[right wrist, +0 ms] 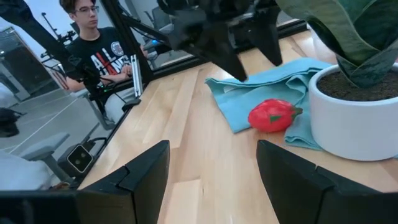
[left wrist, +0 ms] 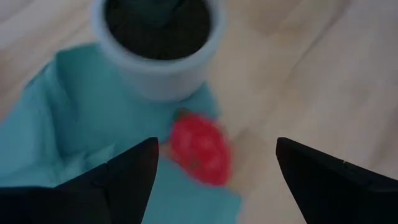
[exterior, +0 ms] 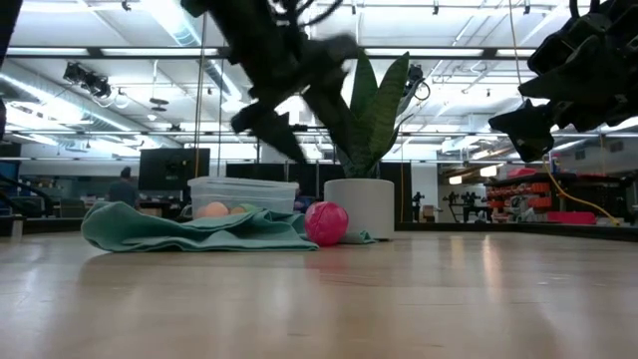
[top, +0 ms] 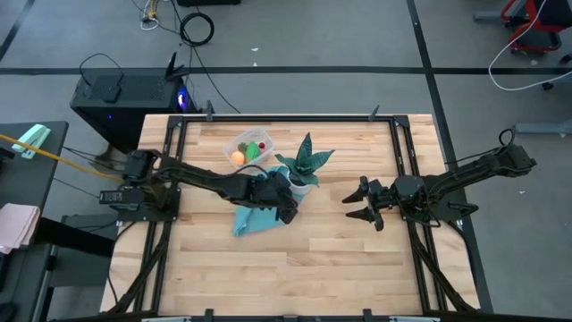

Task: Pick and placing Produce into tupperware
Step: Put the dragonfruit into the transparent bin

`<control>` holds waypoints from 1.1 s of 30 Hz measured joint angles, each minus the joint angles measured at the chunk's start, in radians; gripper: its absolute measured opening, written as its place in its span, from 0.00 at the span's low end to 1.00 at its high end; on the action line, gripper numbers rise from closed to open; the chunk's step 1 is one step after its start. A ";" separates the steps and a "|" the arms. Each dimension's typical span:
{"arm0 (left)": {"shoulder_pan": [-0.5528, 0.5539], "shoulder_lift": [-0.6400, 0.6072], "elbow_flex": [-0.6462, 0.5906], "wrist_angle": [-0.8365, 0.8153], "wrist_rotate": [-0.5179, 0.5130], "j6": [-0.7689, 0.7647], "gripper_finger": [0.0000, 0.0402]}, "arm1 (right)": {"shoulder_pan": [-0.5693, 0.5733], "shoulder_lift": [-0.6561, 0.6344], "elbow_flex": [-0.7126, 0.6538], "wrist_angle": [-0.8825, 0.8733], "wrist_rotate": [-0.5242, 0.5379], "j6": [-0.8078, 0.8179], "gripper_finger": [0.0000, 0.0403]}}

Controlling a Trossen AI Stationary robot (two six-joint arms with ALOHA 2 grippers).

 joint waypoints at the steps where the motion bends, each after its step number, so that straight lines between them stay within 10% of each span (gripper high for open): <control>1: 0.000 0.008 0.002 -0.022 -0.001 -0.006 0.83 | 0.000 0.000 0.000 -0.002 -0.001 0.001 0.61; 33: 0.000 0.136 0.000 0.075 -0.030 -0.058 0.83 | 0.000 0.000 0.000 -0.004 -0.001 0.005 0.61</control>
